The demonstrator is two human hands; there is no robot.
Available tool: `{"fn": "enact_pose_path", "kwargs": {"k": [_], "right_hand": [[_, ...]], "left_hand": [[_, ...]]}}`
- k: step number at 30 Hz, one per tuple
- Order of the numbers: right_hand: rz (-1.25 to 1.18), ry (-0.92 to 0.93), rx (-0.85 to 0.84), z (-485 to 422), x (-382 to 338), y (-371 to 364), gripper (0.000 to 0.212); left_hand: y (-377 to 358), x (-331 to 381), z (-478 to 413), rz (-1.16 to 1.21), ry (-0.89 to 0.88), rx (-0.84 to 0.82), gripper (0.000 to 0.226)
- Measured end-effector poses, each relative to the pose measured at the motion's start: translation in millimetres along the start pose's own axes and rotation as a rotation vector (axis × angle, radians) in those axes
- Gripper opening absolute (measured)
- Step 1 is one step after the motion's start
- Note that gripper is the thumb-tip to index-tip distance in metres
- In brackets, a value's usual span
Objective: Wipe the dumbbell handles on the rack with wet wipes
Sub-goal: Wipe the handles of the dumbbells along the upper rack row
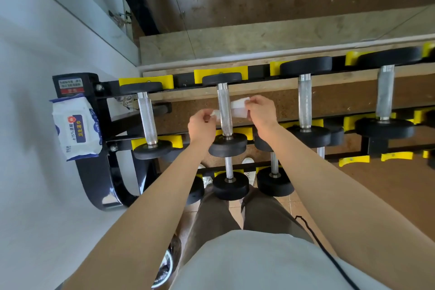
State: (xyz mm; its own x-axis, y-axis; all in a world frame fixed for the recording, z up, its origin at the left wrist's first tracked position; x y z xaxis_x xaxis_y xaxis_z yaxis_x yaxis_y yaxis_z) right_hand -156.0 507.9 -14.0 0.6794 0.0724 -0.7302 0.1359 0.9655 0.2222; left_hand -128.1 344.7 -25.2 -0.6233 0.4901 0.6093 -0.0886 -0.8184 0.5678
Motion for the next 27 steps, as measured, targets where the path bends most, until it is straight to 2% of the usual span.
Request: {"fn": "enact_pose_path", "kwargs": {"k": [3,9,11,15,19,24,27], "right_hand": [[0.109,0.013,0.015,-3.0,16.3,13.8,0.013],[0.463,0.143,-0.198,8.1,27.6,-4.3,0.014],[0.607,0.201,-0.228,7.8,27.2,0.4,0.022],[0.819,0.193,-0.197,5.2,29.8,28.7,0.015],[0.819,0.203,-0.276,8.0,31.5,33.2,0.015],[0.744,0.291,-0.383,13.3,30.8,4.8,0.02],[0.758,0.306,-0.401,11.8,35.8,2.5,0.023]], "left_hand": [[-0.7,5.1,1.7,-0.171,-0.073,-0.082,0.033],[27.0,-17.2,5.5,-0.313,-0.053,0.028,0.029],[25.2,-19.0,10.2,-0.33,-0.047,0.027,0.028],[2.4,-7.9,20.5,-0.437,-0.084,-0.119,0.024],[4.3,-3.6,27.0,-0.436,-0.049,-0.134,0.024],[32.3,-6.7,37.3,-0.355,0.04,-0.037,0.03],[32.6,1.3,50.2,-0.342,0.01,-0.04,0.026]]}}
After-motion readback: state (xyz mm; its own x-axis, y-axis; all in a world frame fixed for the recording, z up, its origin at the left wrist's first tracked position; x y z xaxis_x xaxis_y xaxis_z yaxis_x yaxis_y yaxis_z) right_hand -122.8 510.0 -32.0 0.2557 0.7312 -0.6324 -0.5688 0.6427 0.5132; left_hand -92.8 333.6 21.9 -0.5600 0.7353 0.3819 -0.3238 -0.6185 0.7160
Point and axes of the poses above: each hand's wrist, its own z-axis away from the middle knuckle, its own y-axis out of the back of the hand, x = y × z, the point moved 1 cm from there along -z, towards the middle knuckle, and after that the axes turned 7 degrees about -z, right-handed, at the moved point
